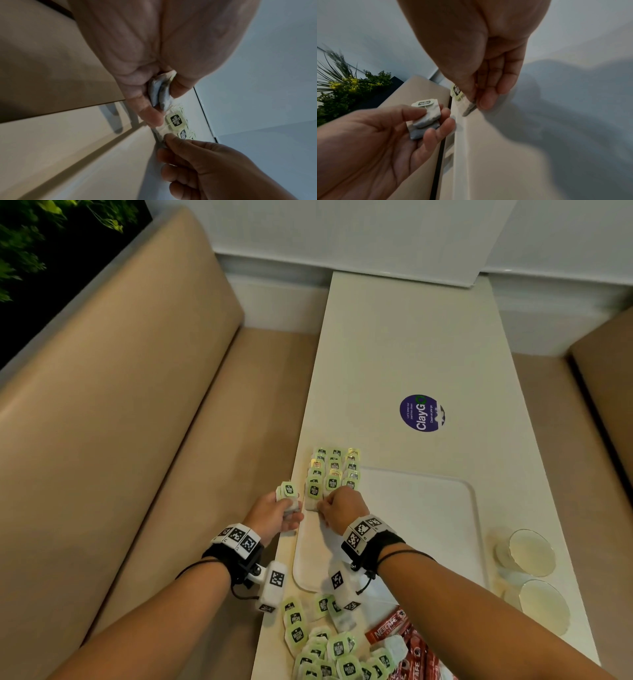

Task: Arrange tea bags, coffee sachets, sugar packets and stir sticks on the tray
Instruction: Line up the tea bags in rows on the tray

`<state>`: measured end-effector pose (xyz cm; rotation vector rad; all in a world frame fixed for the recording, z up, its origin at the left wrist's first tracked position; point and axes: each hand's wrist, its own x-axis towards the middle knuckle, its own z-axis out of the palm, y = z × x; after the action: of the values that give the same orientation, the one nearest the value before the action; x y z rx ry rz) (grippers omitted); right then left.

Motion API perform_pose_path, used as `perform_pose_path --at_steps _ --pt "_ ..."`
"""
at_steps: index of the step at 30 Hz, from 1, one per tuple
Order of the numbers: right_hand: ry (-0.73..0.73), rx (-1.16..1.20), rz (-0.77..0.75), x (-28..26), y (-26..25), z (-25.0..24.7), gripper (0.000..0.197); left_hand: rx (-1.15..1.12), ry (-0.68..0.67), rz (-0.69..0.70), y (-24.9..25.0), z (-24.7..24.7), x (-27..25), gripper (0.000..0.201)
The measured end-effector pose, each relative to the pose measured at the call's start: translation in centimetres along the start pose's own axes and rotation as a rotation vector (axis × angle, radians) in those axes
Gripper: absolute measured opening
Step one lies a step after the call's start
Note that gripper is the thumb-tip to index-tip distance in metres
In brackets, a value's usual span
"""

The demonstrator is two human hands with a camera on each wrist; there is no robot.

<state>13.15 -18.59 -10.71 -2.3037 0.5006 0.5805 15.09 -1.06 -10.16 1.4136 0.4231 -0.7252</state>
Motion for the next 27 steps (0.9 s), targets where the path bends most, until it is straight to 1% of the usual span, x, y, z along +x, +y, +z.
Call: perform_pose_path --at_steps 5,9,11,13,16,18,20,23,27 --pt "-0.007 0.014 0.018 -0.5 -0.1 -0.6 0.032 0.064 -0.045 0.051 -0.3 0.0 -0.4 0.014" --pt "0.036 0.052 -0.021 -1.3 0.2 -1.0 0.026 0.13 -0.053 0.079 -0.2 0.1 -0.5 0.012" --pt "0.045 0.112 -0.08 -1.7 0.1 -1.0 0.026 0.174 -0.057 0.094 -0.2 0.2 -0.5 0.01" --pt "-0.006 0.183 -0.157 -2.0 0.2 -0.9 0.027 0.21 -0.059 0.101 -0.2 0.3 -0.7 0.009" --pt "-0.093 0.257 -0.232 -2.5 0.1 -1.1 0.031 0.227 -0.049 0.105 0.0 0.8 -0.8 0.008" --pt "-0.102 0.253 -0.273 -2.6 0.0 -1.1 0.029 0.229 -0.06 0.097 0.2 1.0 -0.9 0.007" --pt "-0.088 0.24 -0.282 -2.5 0.1 -1.0 0.027 0.229 -0.076 0.085 0.3 1.2 -1.0 0.012" --pt "-0.056 0.256 -0.25 -2.3 0.4 -0.9 0.03 0.222 -0.073 0.066 0.6 1.4 -1.2 0.015" --pt "-0.051 0.265 -0.261 -2.4 0.8 -0.8 0.031 0.236 -0.065 0.082 0.7 1.4 -1.2 0.011"
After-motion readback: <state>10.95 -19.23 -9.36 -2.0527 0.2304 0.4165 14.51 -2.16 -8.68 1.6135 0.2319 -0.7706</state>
